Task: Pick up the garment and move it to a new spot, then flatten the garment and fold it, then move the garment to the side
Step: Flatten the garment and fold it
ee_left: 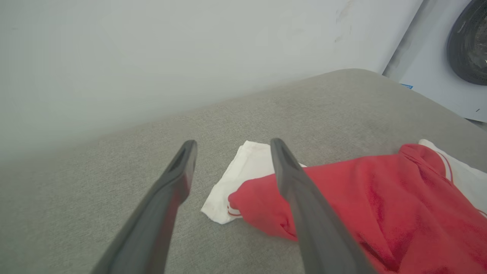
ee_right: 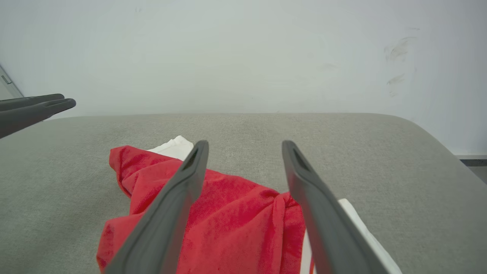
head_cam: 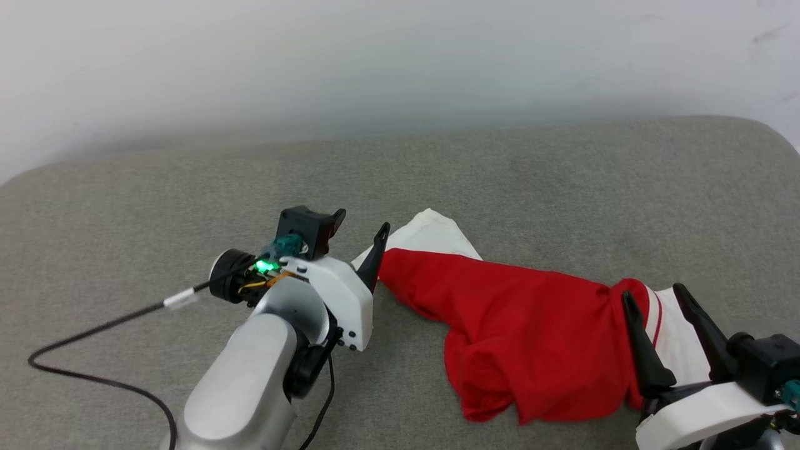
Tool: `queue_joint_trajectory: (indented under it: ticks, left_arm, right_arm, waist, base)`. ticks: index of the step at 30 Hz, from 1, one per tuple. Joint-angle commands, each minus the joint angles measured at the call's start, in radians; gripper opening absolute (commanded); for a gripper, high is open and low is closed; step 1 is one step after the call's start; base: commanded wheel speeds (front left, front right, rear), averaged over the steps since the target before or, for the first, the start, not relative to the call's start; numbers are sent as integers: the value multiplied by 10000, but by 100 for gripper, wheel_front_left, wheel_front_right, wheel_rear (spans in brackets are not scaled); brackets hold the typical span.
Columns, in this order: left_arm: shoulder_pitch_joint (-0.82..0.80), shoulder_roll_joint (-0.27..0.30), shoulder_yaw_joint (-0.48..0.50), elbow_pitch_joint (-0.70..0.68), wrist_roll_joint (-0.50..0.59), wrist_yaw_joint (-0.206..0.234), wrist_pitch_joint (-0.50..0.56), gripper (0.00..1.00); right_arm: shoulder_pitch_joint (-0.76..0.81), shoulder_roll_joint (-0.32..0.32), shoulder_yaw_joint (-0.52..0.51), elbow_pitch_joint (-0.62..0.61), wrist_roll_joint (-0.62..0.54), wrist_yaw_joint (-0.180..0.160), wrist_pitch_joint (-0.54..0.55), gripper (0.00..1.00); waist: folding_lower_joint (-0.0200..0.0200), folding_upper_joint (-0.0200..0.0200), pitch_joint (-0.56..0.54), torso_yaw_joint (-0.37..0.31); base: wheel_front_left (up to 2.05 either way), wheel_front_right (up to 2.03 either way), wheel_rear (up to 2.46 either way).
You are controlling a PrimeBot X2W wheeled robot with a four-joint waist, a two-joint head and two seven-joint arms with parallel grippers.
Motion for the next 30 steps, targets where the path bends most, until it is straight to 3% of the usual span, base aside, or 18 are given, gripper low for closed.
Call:
queue_joint_trajectory:
  ticks: [1,7,14,15,16,17,18,26,30]
  left_arm:
    - [-261,42,-62,169,-76,-151,260,100]
    - [-1333,385,-385,1365,-539,-927,2156,100]
    - [-1866,731,-1135,2334,-1347,-1287,4384,100]
    - [-1883,785,-1274,2361,-1524,-1310,4700,94]
    - [-1944,849,-1372,2295,-1665,-1306,4854,43]
    - [-2008,940,-1467,2213,-1745,-1318,4941,9]
    - [-2021,1003,-1555,2117,-1867,-1318,4985,0]
    - [-1833,1761,-2007,899,-1756,-1307,4354,0]
    - [-1034,2226,-2066,-218,-1431,-894,3927,0]
  right_arm:
    - [-180,32,19,20,14,-5,16,100]
    - [-397,49,164,135,140,-5,35,100]
    - [-545,87,267,358,311,-3,-112,100]
    - [-580,92,262,395,329,-3,-135,100]
    - [-600,95,237,445,324,-5,-170,100]
    - [-620,98,210,466,330,-3,-202,100]
    - [-639,101,195,493,345,-3,-221,100]
    - [-641,110,-68,558,259,-3,-211,100]
    - [-514,110,-248,457,193,-3,-119,100]
  waist:
    - [0,-1,296,-339]
    - [0,-1,790,-949]
    - [0,-1,1171,-1381]
    - [0,-1,1194,-1414]
    - [0,-1,1210,-1434]
    - [0,-1,1225,-1450]
    - [0,-1,1236,-1457]
    - [0,-1,1030,-1052]
    - [0,-1,777,-639]
  base:
    - [0,0,0]
    - [0,0,0]
    - [0,0,0]
    - [0,0,0]
    - [0,0,0]
    - [0,0,0]
    - [0,0,0]
    - [0,0,0]
    - [0,0,0]
